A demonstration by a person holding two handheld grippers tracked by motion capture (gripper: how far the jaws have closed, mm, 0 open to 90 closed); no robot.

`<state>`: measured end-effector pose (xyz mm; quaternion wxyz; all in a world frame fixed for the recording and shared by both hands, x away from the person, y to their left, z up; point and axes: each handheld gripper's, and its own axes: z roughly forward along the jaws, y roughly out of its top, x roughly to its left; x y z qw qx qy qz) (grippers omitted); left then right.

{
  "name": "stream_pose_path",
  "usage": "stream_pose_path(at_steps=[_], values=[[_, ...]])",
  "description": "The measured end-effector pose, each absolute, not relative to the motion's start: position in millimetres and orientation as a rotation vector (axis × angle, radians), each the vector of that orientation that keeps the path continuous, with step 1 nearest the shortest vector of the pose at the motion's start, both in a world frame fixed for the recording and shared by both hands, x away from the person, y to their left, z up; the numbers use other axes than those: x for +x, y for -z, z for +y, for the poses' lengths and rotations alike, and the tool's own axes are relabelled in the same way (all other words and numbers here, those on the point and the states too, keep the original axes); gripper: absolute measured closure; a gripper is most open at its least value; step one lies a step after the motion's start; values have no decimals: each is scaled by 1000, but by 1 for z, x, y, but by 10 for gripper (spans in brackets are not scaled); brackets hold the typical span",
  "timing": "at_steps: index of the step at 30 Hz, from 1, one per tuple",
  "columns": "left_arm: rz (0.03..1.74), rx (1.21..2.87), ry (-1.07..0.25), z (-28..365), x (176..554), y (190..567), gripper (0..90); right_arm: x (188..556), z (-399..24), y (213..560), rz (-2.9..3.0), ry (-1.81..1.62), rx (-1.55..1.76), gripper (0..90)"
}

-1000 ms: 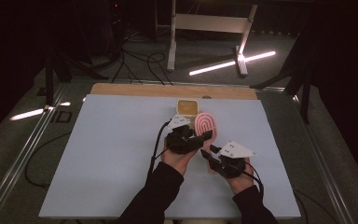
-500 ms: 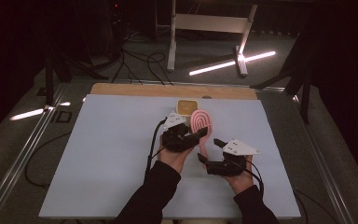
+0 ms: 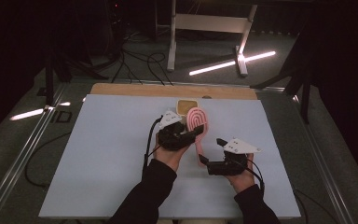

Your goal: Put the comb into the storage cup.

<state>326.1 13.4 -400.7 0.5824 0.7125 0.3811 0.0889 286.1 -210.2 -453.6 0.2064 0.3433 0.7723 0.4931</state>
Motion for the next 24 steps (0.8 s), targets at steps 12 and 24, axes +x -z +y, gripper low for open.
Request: stream_pose_path(at_steps=[12, 24], values=[[893, 1696, -280, 24, 331, 391, 640, 286, -217, 453, 2117, -1380, 969, 95], [884, 1698, -329, 33, 335, 384, 640, 282, -233, 461, 2090, -1370, 1005, 95]])
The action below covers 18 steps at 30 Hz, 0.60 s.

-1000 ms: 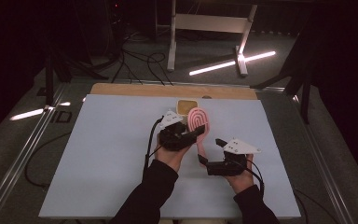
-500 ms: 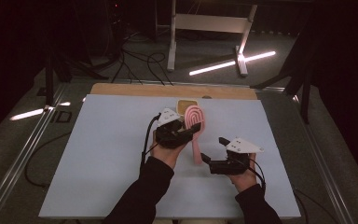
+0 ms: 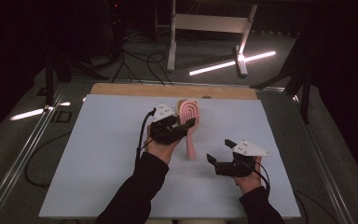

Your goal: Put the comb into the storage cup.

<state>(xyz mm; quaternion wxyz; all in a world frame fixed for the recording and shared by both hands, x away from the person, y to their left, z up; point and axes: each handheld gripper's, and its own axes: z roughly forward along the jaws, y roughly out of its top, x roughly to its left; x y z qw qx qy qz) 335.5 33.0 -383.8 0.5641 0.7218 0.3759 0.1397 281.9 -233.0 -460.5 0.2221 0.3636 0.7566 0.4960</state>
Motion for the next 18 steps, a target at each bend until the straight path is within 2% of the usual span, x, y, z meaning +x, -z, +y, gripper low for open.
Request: stream_pose_path(at_steps=[18], values=[[897, 1673, -389, 49, 342, 369, 640, 264, -251, 476, 2016, -1400, 1040, 96]])
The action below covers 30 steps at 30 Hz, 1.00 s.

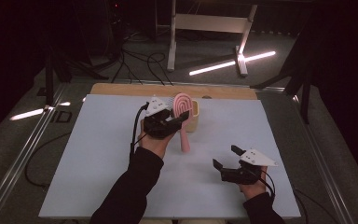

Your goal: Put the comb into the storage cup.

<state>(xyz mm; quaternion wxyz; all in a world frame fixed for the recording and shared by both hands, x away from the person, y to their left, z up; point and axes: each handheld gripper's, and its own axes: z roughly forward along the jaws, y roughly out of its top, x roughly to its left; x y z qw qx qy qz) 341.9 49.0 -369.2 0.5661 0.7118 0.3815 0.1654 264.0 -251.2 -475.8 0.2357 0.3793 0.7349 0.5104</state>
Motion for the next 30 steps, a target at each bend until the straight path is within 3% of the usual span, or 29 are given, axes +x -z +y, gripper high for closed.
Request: stream_pose_path(at_steps=[30], values=[[901, 1638, -437, 58, 352, 355, 641, 264, -257, 489, 2015, -1364, 1080, 99]])
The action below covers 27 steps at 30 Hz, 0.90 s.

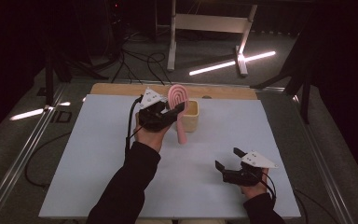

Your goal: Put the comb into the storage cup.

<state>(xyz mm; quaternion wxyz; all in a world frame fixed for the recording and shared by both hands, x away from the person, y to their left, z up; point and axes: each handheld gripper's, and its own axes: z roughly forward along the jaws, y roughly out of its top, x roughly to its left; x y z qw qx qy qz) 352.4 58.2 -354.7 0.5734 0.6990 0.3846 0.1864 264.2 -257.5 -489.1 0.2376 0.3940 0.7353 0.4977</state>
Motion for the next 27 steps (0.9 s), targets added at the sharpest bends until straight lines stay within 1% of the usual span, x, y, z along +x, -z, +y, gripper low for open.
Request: stream_pose_path(at_steps=[27], values=[[922, 1610, -461, 61, 367, 346, 641, 265, -255, 494, 2045, -1346, 1067, 113]])
